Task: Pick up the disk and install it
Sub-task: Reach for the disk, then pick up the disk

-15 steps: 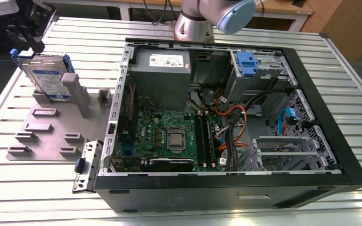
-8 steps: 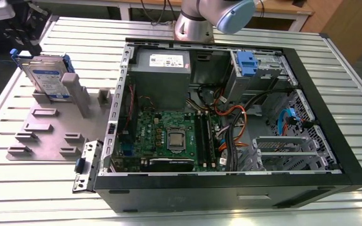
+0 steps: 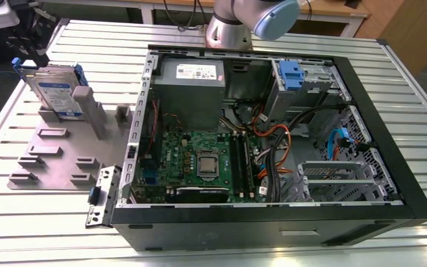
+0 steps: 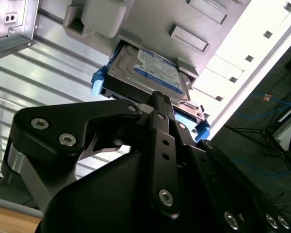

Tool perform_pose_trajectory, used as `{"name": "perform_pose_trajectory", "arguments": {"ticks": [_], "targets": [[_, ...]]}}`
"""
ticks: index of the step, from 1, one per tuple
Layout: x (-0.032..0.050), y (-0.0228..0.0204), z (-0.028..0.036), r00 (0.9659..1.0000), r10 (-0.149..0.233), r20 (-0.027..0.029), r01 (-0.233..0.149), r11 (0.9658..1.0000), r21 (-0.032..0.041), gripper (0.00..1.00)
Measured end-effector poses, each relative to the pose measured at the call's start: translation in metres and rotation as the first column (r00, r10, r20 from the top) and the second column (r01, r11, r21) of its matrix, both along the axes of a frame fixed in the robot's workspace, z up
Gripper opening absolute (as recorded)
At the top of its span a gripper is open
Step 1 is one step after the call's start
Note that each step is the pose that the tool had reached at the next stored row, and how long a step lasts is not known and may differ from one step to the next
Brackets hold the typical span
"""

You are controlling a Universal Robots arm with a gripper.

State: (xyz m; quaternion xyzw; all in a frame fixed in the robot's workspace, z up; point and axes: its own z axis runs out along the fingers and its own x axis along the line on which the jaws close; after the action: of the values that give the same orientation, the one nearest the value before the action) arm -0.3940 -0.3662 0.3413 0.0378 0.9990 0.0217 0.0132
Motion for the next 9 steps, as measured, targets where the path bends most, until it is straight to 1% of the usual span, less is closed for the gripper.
{"name": "perform_pose_trajectory", "arguments": {"ticks": [2, 9], "targets": [[-0.0010, 0.0030, -0.0026, 1.0000, 0.000, 0.0000, 0.000, 1.0000, 0.0001, 0.11], [-0.0010, 0.0031, -0.0029, 1.0000, 0.000, -0.0003, 0.000, 1.0000, -0.0011, 0.11]]}}
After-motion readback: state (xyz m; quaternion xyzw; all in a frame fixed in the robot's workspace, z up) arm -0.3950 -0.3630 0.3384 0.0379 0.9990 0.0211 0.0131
